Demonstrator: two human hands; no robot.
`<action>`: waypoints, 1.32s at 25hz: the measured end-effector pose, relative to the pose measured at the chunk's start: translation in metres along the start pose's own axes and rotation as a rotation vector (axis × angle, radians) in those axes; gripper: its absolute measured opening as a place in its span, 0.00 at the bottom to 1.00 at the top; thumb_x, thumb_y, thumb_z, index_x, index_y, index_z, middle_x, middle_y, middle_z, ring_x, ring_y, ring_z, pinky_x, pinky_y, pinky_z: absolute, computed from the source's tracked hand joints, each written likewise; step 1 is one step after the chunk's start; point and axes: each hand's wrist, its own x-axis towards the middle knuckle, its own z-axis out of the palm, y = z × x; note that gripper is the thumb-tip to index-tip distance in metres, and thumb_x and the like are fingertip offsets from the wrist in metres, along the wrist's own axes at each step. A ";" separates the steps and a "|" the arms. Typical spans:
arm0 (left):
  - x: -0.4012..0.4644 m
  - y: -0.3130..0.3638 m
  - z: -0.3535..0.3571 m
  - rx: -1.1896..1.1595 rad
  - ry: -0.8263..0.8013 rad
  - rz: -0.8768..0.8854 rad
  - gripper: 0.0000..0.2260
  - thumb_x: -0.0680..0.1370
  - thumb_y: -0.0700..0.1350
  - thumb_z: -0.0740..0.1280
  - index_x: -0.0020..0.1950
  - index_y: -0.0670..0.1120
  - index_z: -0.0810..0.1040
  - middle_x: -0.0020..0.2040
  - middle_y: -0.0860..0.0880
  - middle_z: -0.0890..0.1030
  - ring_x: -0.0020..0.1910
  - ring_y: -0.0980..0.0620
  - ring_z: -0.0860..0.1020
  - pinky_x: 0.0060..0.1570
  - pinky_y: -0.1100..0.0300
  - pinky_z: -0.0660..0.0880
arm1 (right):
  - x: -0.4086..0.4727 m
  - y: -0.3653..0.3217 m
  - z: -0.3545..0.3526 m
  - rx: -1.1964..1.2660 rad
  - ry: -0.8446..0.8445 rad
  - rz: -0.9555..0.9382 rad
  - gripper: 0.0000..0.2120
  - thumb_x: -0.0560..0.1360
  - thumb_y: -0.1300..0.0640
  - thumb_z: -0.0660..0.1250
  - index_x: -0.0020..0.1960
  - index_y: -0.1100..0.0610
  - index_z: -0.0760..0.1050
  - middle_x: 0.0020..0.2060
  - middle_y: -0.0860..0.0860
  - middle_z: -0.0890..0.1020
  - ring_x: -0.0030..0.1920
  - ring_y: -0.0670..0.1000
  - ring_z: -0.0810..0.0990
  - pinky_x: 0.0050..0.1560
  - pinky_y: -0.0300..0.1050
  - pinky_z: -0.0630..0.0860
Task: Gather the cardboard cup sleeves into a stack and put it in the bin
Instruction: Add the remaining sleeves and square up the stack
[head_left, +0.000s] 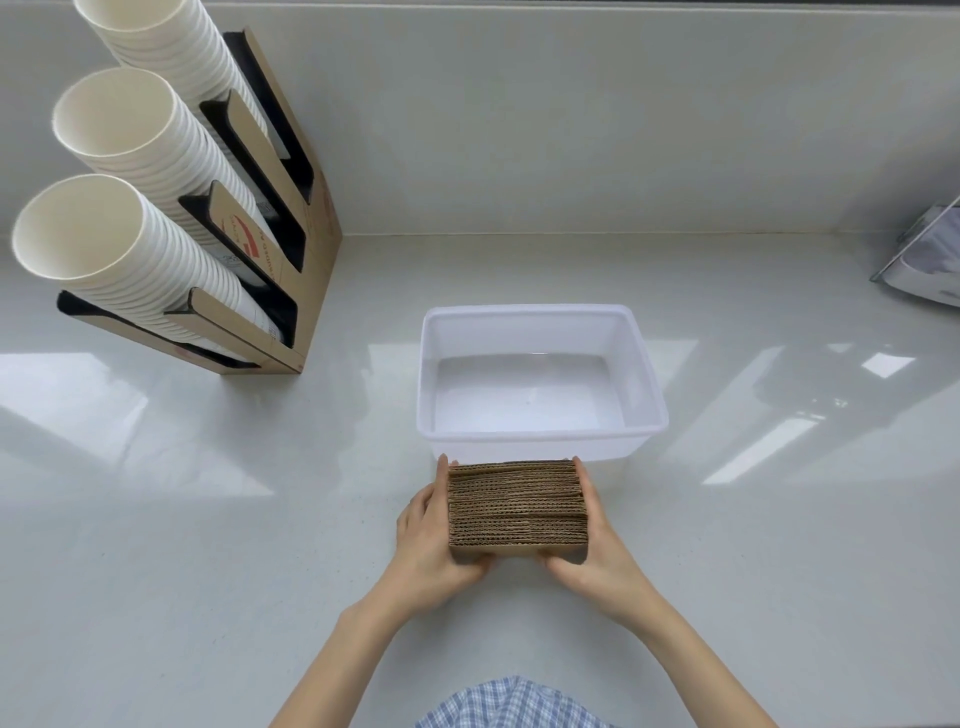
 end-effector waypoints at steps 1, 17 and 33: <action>0.000 0.000 0.000 -0.010 -0.004 -0.005 0.53 0.57 0.63 0.61 0.72 0.47 0.35 0.72 0.49 0.62 0.71 0.47 0.59 0.69 0.50 0.55 | 0.000 0.000 0.000 -0.004 0.000 0.005 0.46 0.64 0.56 0.69 0.69 0.41 0.41 0.70 0.45 0.65 0.67 0.35 0.65 0.60 0.18 0.57; -0.003 -0.002 -0.020 -0.148 -0.006 0.033 0.43 0.56 0.62 0.64 0.68 0.56 0.54 0.65 0.54 0.68 0.67 0.51 0.62 0.67 0.54 0.60 | 0.004 -0.005 -0.008 -0.066 0.028 -0.018 0.39 0.67 0.62 0.71 0.71 0.50 0.54 0.59 0.41 0.67 0.56 0.24 0.66 0.52 0.15 0.61; -0.011 -0.003 -0.031 -0.299 -0.159 0.009 0.28 0.59 0.57 0.66 0.55 0.72 0.58 0.57 0.72 0.64 0.66 0.58 0.61 0.61 0.62 0.60 | -0.007 -0.012 -0.022 0.111 -0.068 0.035 0.34 0.60 0.54 0.72 0.63 0.43 0.66 0.59 0.43 0.77 0.58 0.38 0.75 0.53 0.30 0.73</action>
